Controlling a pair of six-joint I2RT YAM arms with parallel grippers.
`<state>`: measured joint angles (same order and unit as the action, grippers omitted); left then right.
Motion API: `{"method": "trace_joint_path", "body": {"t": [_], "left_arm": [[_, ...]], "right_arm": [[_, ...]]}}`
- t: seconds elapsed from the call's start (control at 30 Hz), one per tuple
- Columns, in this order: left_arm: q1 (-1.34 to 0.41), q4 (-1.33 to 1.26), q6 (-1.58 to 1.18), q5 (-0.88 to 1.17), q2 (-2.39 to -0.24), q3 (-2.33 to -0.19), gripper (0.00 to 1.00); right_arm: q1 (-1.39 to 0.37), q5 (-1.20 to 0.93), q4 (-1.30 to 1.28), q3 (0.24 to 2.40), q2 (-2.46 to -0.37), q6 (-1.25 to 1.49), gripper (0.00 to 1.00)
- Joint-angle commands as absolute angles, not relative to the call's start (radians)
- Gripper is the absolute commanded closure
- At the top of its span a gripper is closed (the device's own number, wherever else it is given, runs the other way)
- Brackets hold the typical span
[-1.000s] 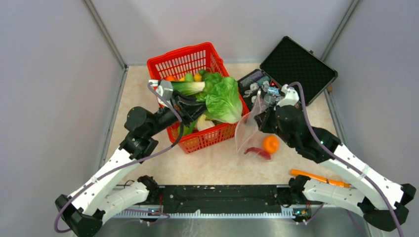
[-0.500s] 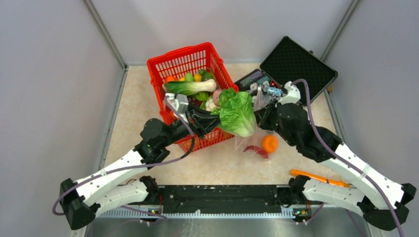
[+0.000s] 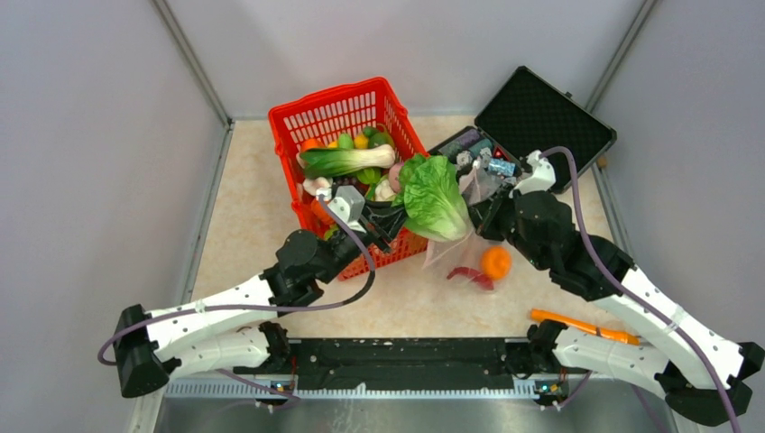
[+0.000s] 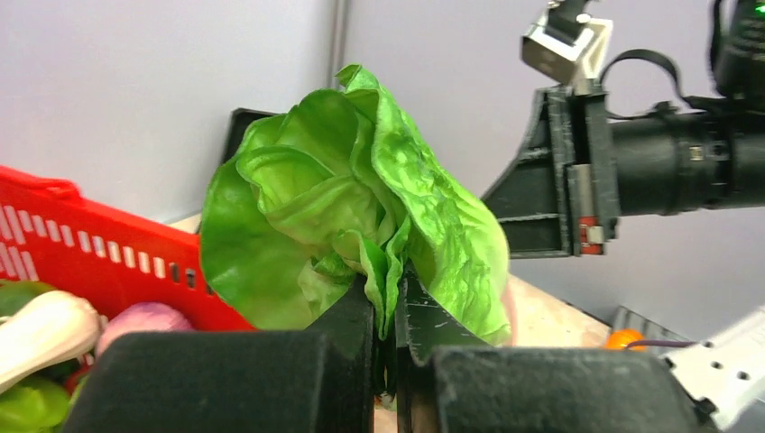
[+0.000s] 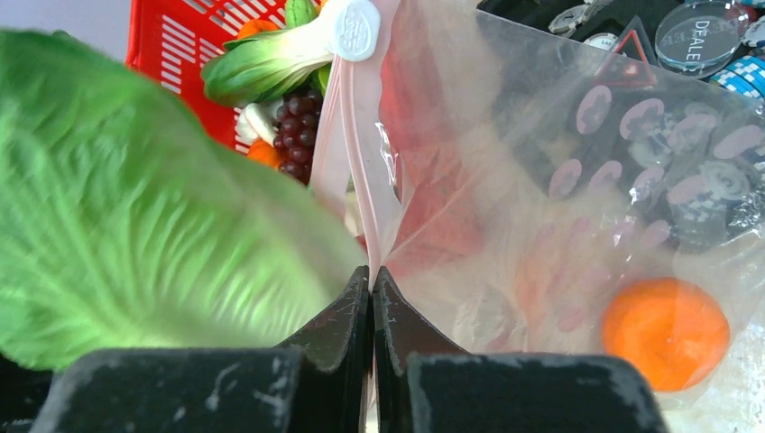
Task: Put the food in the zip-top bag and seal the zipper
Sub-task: Place the fake vegetable in the zipper food storage bag.
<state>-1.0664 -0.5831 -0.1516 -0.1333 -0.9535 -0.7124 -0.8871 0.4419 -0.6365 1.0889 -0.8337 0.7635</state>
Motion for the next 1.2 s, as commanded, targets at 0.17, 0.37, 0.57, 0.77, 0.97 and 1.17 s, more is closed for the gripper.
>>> {"method": "trace_joint_path", "body": {"t": [0.17,0.37,0.57,0.77,0.97,1.17], "left_arm": [[-1.074,-0.641,-0.052,-0.241,-0.991,-0.746,1.0],[-1.129,-0.635,-0.019,-0.286,-1.043,-0.776,1.0],[-1.234,-0.66,0.245,-0.599,-1.099,-0.84,1.0],[-1.278,-0.767,0.224,-0.521,-1.126,-0.814,1.0],[-1.35,-0.774,0.354,-0.639,-1.172,-0.824,1.0],[-1.351,-0.779,0.414,-0.72,-1.204,-0.831,1.0]], "right_arm": [[-0.888,0.386,-0.614,1.136,-0.816,0.755,1.0],[-0.887,0.367,-0.581,1.126,-0.813,0.768,1.0],[-0.887,0.378,-0.568,1.115,-0.821,0.822,1.0],[-0.887,0.444,-0.468,1.04,-0.767,0.917,1.0],[-0.887,0.434,-0.498,1.123,-0.802,0.867,1.0],[-0.885,0.397,-0.602,1.221,-0.865,0.793,1.0]]}}
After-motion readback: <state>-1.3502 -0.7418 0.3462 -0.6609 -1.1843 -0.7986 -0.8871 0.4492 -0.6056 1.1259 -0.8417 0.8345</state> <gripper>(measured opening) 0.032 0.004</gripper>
